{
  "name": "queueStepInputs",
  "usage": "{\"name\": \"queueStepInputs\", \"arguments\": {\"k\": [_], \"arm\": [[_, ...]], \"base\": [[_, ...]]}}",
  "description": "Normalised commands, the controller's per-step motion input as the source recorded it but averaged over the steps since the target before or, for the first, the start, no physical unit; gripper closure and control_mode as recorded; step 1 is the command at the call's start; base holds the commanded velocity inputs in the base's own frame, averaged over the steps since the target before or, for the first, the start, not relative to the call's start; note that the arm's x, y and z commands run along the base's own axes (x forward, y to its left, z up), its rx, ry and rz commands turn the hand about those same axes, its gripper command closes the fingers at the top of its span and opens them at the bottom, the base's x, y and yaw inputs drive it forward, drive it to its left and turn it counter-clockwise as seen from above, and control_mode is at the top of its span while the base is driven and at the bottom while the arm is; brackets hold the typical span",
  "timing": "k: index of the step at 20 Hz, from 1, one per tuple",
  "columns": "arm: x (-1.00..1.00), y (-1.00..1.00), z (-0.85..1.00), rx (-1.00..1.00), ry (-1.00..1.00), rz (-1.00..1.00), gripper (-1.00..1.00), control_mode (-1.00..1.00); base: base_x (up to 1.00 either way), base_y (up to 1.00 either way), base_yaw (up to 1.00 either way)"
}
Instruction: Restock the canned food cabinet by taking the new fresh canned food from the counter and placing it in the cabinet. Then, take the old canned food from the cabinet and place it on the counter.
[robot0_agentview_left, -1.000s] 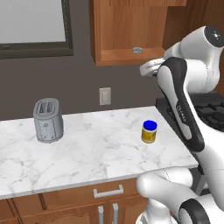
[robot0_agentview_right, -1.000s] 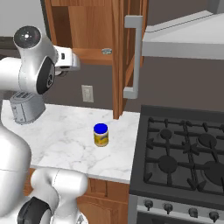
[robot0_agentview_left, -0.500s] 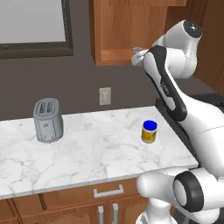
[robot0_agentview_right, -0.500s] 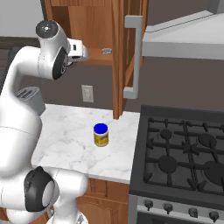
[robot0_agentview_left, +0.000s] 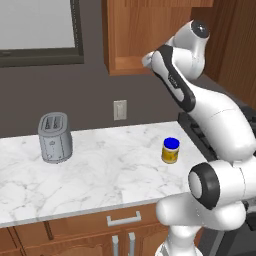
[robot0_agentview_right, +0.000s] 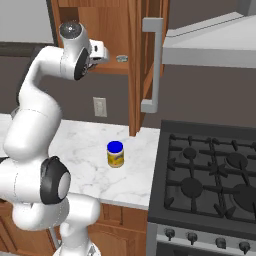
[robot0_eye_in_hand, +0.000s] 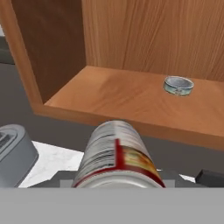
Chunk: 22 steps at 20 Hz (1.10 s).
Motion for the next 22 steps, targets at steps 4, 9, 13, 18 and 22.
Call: {"name": "queueStepInputs", "arguments": {"k": [4, 9, 13, 18, 22], "arm": [[0.72, 0.0, 0.0, 0.0, 0.04, -0.01, 1.0, -1.0], [0.69, 0.0, -0.08, 0.0, 0.07, -0.01, 1.0, -1.0], [0.64, 0.0, -0.13, -0.01, 0.11, -0.04, 1.0, -1.0], [0.43, 0.0, -0.3, -0.06, 0.11, -0.04, 1.0, -1.0], [0.51, 0.0, -0.12, -0.01, 0.01, -0.01, -1.0, -1.0]], "base": [[0.0, 0.0, 0.0], [0.0, 0.0, 0.0], [0.0, 0.0, 0.0], [0.0, 0.0, 0.0], [0.0, 0.0, 0.0]]}}
